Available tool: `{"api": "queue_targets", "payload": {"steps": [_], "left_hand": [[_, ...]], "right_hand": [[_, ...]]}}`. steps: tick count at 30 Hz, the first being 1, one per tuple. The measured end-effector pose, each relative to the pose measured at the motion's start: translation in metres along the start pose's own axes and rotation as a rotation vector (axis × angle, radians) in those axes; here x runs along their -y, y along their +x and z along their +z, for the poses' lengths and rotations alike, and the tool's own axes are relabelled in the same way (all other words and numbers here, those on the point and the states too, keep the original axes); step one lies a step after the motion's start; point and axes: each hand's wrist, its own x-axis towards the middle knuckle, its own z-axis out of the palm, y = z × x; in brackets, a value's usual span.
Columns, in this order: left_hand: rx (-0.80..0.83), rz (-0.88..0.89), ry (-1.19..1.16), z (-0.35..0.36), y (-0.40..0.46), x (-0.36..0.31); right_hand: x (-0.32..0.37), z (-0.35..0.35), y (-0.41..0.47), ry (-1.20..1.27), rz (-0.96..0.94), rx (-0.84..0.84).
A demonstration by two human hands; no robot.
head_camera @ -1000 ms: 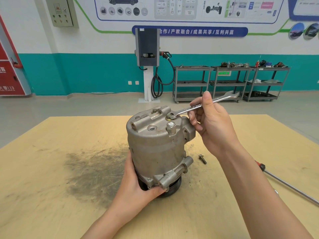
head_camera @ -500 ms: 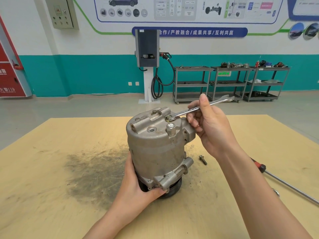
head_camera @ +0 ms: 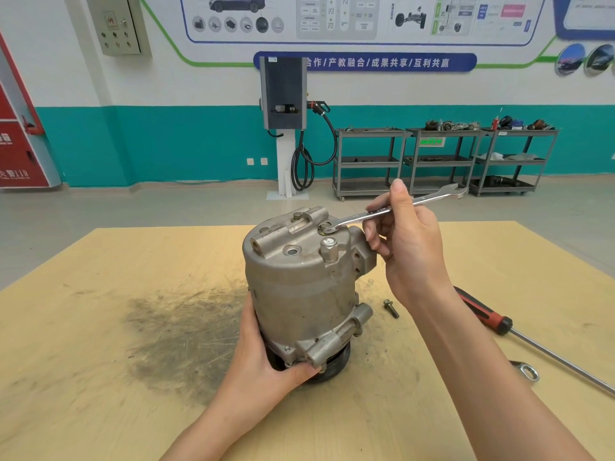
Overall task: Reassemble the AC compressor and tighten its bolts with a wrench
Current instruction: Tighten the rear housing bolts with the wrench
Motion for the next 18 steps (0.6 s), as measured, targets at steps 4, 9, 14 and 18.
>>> {"api": "queue_targets", "payload": {"steps": [4, 9, 14, 18], "left_hand": [[0.001, 0.004, 0.004, 0.0000, 0.0003, -0.0016], [0.004, -0.005, -0.007, -0.0005, -0.0006, -0.0053], [0.009, -0.001, -0.020, -0.0006, -0.0013, -0.0075], [0.004, 0.005, -0.010, -0.0002, -0.0014, -0.0079]], "right_hand": [[-0.0001, 0.0012, -0.0006, 0.004, -0.011, -0.017], [-0.0007, 0.0023, -0.0019, -0.004, -0.030, -0.042], [-0.0015, 0.0029, -0.0021, -0.003, -0.031, -0.060], [-0.0013, 0.0021, -0.0016, -0.009, -0.025, -0.039]]}}
